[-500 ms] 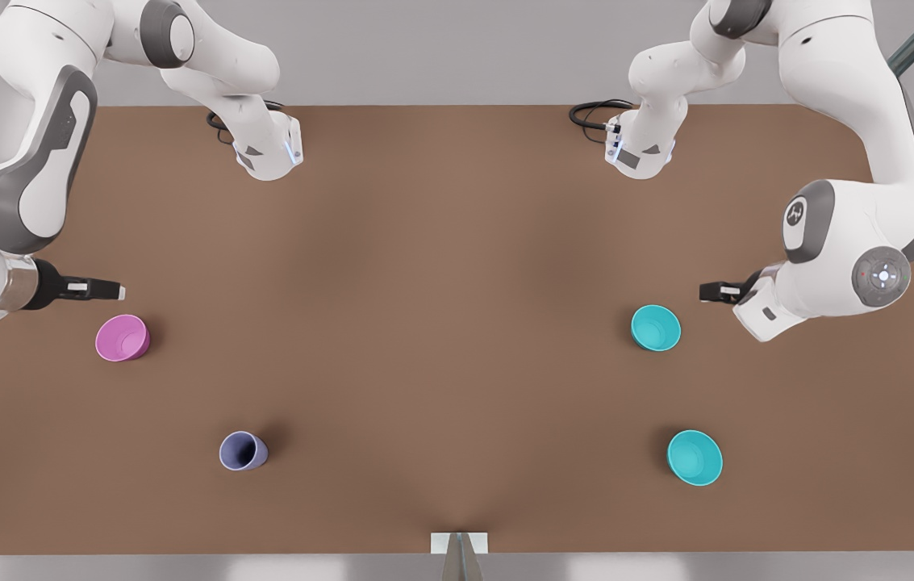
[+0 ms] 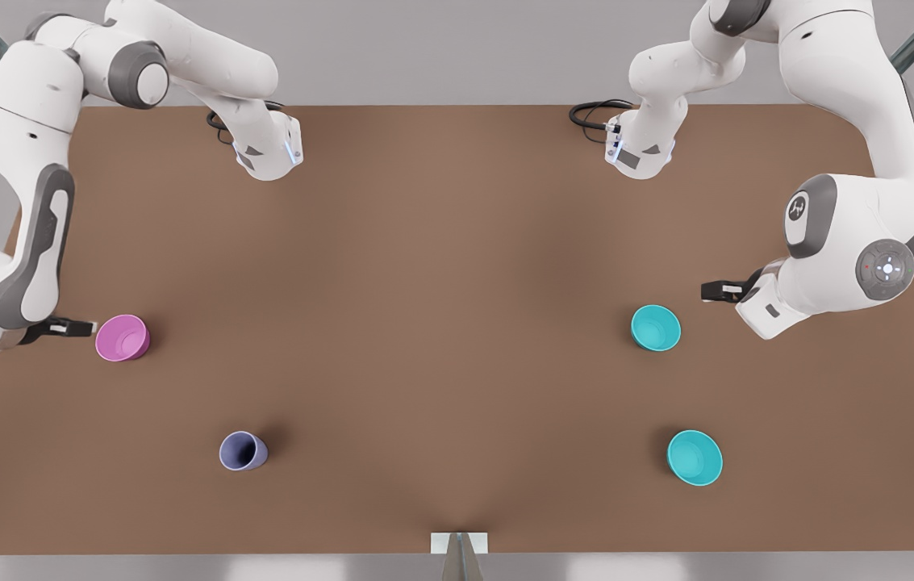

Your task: Stack the blue bowl on the pink bowl

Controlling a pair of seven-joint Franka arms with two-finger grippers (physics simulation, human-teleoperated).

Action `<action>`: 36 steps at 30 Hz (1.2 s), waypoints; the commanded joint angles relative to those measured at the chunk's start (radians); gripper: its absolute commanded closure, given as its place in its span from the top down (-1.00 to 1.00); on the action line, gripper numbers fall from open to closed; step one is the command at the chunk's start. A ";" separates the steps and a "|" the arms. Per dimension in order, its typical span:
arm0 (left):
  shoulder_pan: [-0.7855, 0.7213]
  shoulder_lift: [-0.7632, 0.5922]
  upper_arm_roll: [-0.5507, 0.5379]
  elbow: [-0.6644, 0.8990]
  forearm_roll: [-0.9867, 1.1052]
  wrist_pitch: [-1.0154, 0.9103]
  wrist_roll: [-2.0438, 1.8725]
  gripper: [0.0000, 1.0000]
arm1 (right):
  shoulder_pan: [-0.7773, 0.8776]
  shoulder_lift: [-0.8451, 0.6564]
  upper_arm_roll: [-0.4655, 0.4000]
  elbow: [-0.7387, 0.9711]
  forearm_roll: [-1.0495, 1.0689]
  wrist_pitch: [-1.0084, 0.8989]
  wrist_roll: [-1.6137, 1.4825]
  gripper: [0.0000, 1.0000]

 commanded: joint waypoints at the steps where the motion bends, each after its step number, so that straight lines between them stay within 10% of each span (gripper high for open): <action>1: 0.000 -0.001 0.001 0.000 0.002 0.004 -0.009 1.00 | -0.022 0.005 0.000 -0.042 0.048 0.320 -0.341 1.00; 8: 0.008 -0.001 -0.001 0.002 0.004 0.021 -0.009 1.00 | -0.079 0.008 0.005 -0.266 0.166 0.383 -0.342 1.00; 28: 0.008 0.001 -0.001 -0.001 0.002 0.033 -0.009 1.00 | -0.097 0.165 0.003 -0.193 0.198 0.387 -0.332 0.99; 31: 0.008 0.001 -0.001 -0.004 0.002 0.033 -0.009 1.00 | -0.099 0.165 0.003 -0.194 0.198 0.376 -0.361 -0.30; 36: 0.008 0.002 0.001 -0.004 0.002 0.035 -0.009 1.00 | -0.099 0.159 0.005 -0.183 0.200 0.346 -0.395 -0.57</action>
